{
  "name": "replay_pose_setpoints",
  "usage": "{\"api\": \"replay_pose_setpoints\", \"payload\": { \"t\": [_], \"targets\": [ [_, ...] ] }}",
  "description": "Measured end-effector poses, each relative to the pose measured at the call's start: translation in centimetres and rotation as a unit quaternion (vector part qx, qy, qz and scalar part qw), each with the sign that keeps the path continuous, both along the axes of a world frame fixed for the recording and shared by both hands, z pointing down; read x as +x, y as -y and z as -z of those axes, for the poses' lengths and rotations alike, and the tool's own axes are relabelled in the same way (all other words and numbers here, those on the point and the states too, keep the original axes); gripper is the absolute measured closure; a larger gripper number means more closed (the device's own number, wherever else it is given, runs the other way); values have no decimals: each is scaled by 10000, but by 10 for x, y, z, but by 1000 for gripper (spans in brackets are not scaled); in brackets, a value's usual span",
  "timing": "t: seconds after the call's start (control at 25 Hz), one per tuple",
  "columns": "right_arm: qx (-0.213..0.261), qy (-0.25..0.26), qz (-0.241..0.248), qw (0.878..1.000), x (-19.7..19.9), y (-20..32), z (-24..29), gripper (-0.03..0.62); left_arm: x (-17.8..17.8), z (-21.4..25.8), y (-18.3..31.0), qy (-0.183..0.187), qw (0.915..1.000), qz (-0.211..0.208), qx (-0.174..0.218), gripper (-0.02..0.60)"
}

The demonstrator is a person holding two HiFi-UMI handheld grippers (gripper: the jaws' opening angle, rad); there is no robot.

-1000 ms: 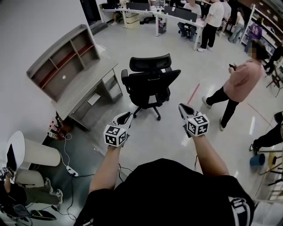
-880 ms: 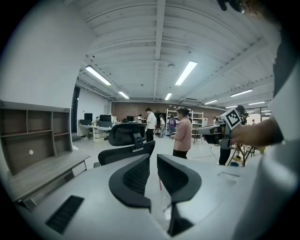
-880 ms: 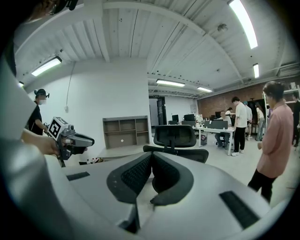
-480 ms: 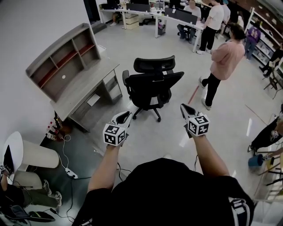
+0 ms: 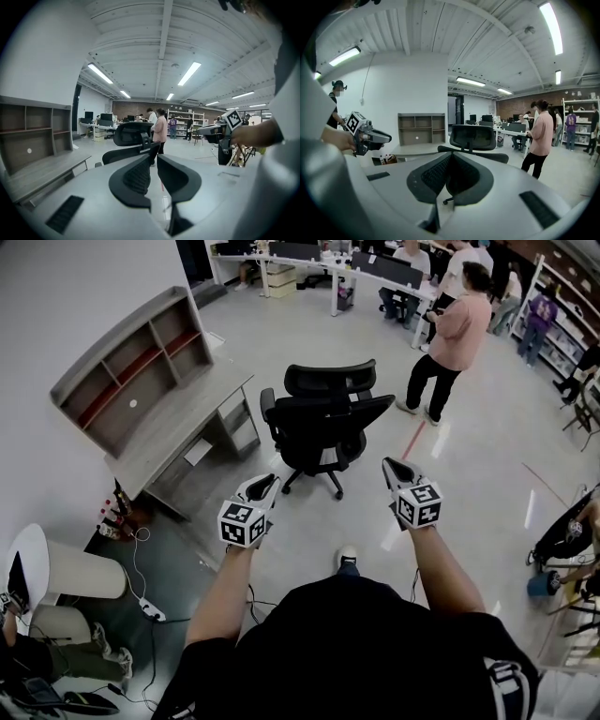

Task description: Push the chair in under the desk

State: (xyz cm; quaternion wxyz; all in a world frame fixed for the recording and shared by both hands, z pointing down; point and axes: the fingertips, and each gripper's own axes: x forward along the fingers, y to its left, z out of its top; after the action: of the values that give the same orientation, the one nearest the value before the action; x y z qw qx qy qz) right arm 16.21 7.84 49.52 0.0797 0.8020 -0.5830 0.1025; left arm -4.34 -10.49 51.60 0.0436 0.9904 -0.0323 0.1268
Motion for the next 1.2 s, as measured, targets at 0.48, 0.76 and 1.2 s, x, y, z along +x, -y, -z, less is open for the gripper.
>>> {"api": "replay_pose_setpoints", "payload": {
  "t": [0.48, 0.76, 1.2],
  "targets": [
    [35, 313, -34, 9995, 97, 38, -19, 594, 85, -5, 36, 157, 9998, 94, 3, 522],
    [-52, 179, 92, 9998, 152, 69, -20, 594, 140, 0, 62, 200, 9996, 209, 20, 522],
    [-52, 269, 273, 9993, 231, 93, -28, 594, 216, 0, 79, 294, 9988, 376, 61, 523]
  ]
}}
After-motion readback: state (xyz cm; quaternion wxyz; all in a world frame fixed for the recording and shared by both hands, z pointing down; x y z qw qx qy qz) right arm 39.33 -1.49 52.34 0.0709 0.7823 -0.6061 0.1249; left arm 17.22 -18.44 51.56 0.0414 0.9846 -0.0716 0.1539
